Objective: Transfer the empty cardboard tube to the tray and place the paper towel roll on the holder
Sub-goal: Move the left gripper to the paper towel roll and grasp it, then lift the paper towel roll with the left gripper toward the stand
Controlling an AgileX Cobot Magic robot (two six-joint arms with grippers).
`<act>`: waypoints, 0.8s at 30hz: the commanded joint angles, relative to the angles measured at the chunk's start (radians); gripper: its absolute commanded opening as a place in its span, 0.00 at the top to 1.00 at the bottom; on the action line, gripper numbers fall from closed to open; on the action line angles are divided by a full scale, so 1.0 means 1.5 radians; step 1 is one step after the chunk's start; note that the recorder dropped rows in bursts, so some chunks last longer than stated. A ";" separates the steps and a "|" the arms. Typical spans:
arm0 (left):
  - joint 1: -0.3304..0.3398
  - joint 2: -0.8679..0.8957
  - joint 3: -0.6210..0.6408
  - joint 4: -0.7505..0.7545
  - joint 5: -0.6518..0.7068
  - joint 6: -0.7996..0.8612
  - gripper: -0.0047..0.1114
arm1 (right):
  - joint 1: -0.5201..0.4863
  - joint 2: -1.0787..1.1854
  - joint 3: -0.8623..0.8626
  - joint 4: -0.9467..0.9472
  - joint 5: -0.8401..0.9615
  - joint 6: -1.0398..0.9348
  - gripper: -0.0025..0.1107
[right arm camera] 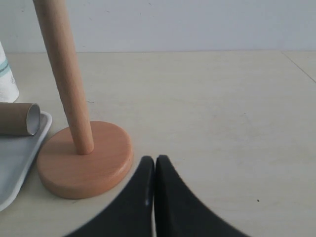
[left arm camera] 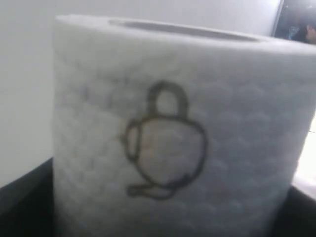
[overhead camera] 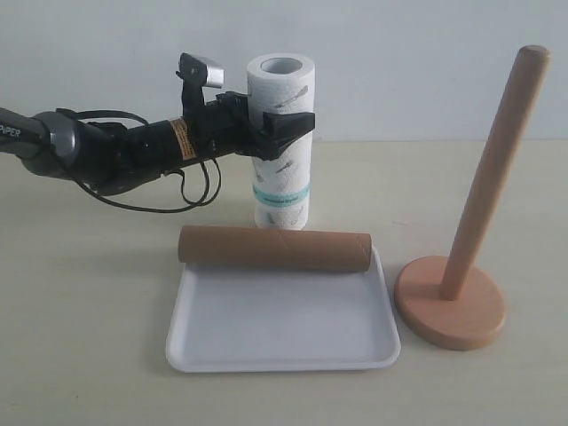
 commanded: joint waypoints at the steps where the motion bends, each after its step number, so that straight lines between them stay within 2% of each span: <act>1: 0.005 0.005 -0.002 0.000 0.003 -0.023 0.92 | -0.001 -0.003 0.000 -0.004 -0.009 -0.002 0.98; 7: 0.005 0.005 -0.002 0.001 0.000 -0.024 0.92 | -0.001 -0.003 0.000 -0.004 -0.009 -0.002 0.98; 18: 0.005 -0.013 -0.002 -0.017 -0.059 -0.025 0.92 | -0.001 -0.003 0.000 -0.004 -0.009 -0.002 0.98; 24: 0.005 -0.117 -0.002 0.098 -0.053 -0.025 0.92 | -0.001 -0.003 0.000 -0.004 -0.009 -0.002 0.98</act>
